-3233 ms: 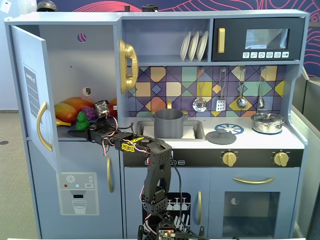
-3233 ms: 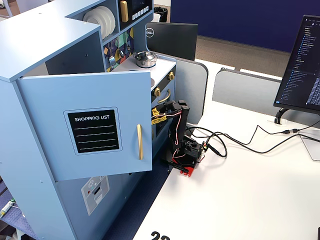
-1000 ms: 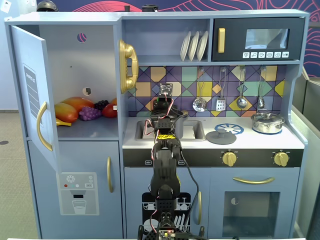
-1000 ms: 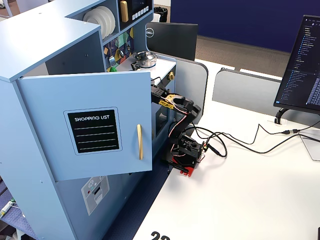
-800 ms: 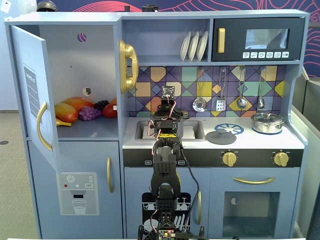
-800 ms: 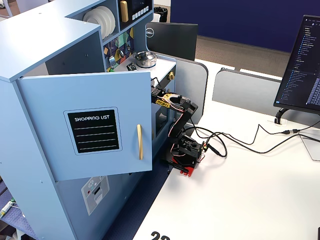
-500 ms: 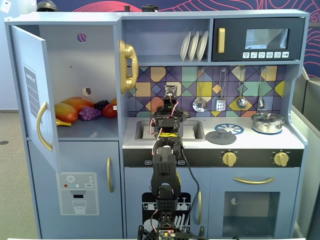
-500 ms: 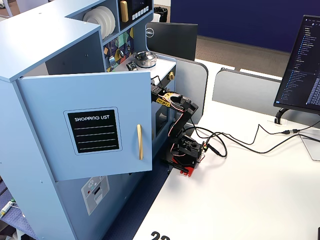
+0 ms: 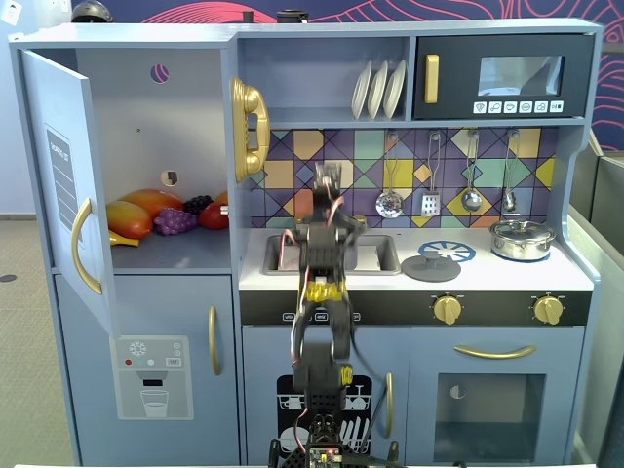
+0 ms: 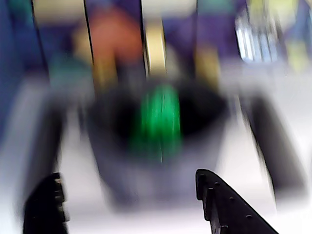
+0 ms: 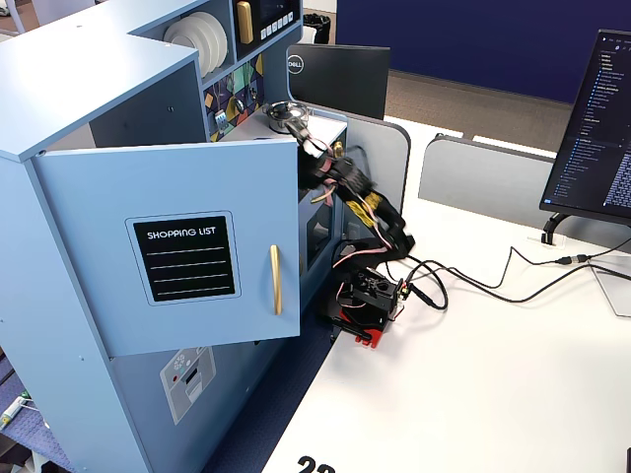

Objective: Pick up the green pineapple from the left cabinet and place it in the gray recipient

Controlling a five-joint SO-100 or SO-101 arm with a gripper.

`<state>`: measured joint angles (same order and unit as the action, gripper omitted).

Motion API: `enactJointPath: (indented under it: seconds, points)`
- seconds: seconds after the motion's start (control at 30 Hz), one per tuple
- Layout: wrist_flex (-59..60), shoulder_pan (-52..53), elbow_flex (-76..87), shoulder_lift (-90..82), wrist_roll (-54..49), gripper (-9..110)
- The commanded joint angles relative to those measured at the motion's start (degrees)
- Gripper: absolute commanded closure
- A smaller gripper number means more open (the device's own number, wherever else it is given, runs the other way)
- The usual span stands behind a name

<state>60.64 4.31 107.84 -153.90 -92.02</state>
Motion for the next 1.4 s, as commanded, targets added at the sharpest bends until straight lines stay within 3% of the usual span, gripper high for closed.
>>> enactJointPath:
  seconds: [0.0, 0.17, 0.33, 0.53, 0.73, 0.97, 1.2, 1.37]
  points:
    - [19.25, 1.14, 5.80, -13.01, 0.00, 83]
    - [27.95, 1.76, 21.62, -18.54, -2.55, 91]
    - [14.77, 1.85, 42.01, -15.56, -1.32, 101]
    - [-5.71, -1.14, 58.89, -7.47, 1.32, 101]
    - [-13.54, -2.90, 63.90, -1.93, 5.54, 101]
    - [-5.71, -5.01, 64.16, -5.19, 9.32, 101]
    - [20.48, -5.27, 64.16, -16.52, 2.99, 101]
    - [23.82, -5.01, 64.16, -22.06, 4.75, 101]
